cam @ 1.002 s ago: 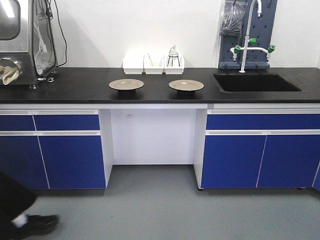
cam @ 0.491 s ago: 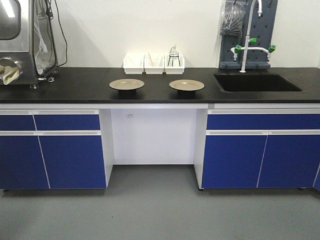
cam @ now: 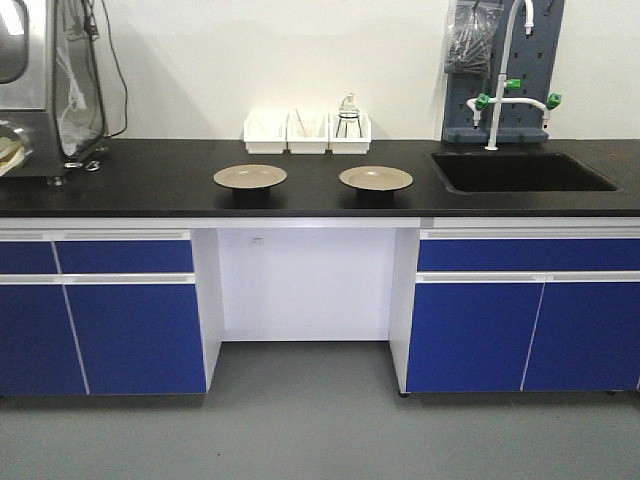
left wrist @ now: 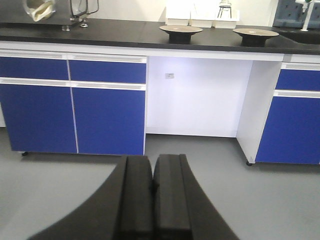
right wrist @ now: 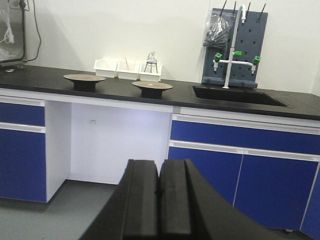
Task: Arrange circular plates on left workspace
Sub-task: 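Drive the base forward toward the counter with the two beige plates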
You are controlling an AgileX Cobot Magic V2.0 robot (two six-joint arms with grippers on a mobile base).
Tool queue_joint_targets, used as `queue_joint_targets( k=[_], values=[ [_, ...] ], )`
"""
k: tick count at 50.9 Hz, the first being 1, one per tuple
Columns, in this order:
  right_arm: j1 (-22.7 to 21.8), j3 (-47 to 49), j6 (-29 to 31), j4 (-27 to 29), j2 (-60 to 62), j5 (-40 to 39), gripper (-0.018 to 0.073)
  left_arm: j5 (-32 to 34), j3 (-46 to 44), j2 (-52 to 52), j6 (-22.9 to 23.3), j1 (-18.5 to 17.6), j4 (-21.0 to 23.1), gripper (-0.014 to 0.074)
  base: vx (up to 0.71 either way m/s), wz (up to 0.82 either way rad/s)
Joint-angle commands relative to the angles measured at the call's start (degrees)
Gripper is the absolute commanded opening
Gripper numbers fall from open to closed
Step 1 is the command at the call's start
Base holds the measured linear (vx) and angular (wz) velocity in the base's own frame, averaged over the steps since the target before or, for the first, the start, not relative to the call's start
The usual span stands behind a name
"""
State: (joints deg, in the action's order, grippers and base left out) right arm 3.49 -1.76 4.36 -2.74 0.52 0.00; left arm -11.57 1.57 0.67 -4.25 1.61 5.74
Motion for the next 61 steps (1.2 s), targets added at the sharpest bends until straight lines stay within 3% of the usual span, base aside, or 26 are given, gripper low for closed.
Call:
queue_joint_targets(
  k=[1,61],
  values=[
    [-0.1,-1.1,0.2,0.0,0.8,-4.3,-0.0004,4.7,1.1,0.9,0.5,-0.3,0.0,0.0,0.29,-0.13],
    [-0.1,-1.1,0.2,0.0,0.8,-4.3,-0.0004,4.7,1.1,0.9,0.5,-0.3,0.0,0.0,0.47,-0.02]
  ],
)
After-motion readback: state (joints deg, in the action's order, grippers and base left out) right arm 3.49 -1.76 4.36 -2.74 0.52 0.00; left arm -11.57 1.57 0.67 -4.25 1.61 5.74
